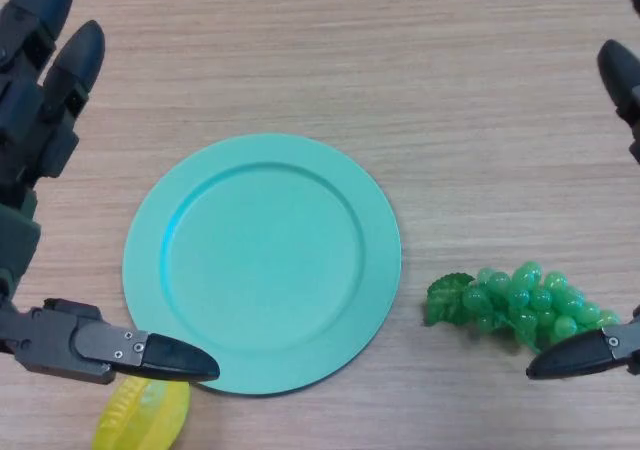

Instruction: Pick up the green grapes and place it on the plate

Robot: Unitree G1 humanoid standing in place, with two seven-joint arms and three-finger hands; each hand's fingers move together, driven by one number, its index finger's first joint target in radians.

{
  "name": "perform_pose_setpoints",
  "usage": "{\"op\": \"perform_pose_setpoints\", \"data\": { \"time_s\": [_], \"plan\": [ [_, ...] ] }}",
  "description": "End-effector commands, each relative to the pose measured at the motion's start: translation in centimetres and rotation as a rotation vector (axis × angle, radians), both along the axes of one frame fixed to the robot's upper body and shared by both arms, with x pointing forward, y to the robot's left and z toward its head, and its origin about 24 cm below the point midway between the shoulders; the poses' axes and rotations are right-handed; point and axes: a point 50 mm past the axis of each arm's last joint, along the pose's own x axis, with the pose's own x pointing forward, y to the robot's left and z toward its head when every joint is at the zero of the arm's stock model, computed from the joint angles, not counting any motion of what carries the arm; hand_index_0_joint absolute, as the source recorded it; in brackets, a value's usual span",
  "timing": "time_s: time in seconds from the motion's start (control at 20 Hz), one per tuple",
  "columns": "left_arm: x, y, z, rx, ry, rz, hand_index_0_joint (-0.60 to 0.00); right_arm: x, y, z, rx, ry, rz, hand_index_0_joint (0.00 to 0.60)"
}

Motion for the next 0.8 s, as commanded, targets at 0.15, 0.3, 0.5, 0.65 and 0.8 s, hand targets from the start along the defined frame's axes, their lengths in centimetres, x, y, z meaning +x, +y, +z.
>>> {"op": "perform_pose_setpoints", "data": {
  "time_s": [0.15,0.3,0.5,0.65,0.8],
  "plan": [
    [-1.2,0.0,1.8,0.07,-0.146,0.009,0.0,-1.2,-0.5,2.6,-0.03,-0.193,-0.031,0.0],
    [-1.2,0.0,1.7,0.071,-0.146,0.008,0.0,-1.2,-0.4,2.6,-0.031,-0.194,-0.032,0.0],
    [-1.1,0.4,1.4,0.064,-0.148,0.013,0.0,-1.1,-0.3,2.2,-0.062,-0.189,-0.05,0.0],
    [-0.3,0.9,0.3,0.044,-0.124,0.026,0.0,-0.3,-0.5,0.2,-0.119,-0.184,-0.105,0.0],
    [0.5,1.3,-0.6,0.049,-0.126,0.047,0.0,0.7,-1.1,-1.8,-0.133,-0.153,-0.142,0.0]
  ]
}}
